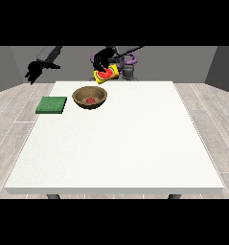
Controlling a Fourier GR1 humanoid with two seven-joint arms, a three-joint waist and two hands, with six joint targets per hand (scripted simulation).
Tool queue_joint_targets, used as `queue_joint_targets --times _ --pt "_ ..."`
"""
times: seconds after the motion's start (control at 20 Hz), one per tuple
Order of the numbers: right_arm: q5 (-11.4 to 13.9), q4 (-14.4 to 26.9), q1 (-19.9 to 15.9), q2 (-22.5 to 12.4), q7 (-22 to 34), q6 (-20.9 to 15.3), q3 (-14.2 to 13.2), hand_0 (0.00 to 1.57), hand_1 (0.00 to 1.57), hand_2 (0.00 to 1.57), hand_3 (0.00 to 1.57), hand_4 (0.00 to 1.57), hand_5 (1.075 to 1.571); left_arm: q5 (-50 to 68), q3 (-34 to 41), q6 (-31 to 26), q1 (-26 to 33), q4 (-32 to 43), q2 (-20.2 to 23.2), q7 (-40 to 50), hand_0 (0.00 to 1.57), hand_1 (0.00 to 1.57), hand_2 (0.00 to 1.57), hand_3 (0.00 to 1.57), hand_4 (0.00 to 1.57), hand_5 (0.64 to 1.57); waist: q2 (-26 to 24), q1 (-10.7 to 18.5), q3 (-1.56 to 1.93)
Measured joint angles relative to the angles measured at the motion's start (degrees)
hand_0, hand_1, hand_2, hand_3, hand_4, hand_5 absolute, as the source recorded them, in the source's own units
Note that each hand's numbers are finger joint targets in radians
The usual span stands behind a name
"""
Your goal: Pick the cup and pour the ball into the bowl, then pick the bowl and place it on the pad
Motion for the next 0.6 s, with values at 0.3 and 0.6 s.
queue_joint_targets --times 0.3,0.6 --pt "-0.8 1.0 0.3 -0.4 -0.2 0.4 -0.6 0.0 0.0 0.0 0.0 0.46 1.556 -3.3 2.0 -2.0 -1.2 -2.3 0.3 -2.7 1.53 1.53 1.57 1.57 1.2 1.462 1.1 1.3 -0.03" --pt "-1.9 1.7 0.4 0.2 2.7 0.6 -1.0 0.0 0.0 0.0 0.0 0.47 1.557 5.3 11.9 5.4 3.2 -8.0 1.5 -3.2 0.41 0.41 1.57 1.57 1.0 1.565 1.7 5.5 -0.16"
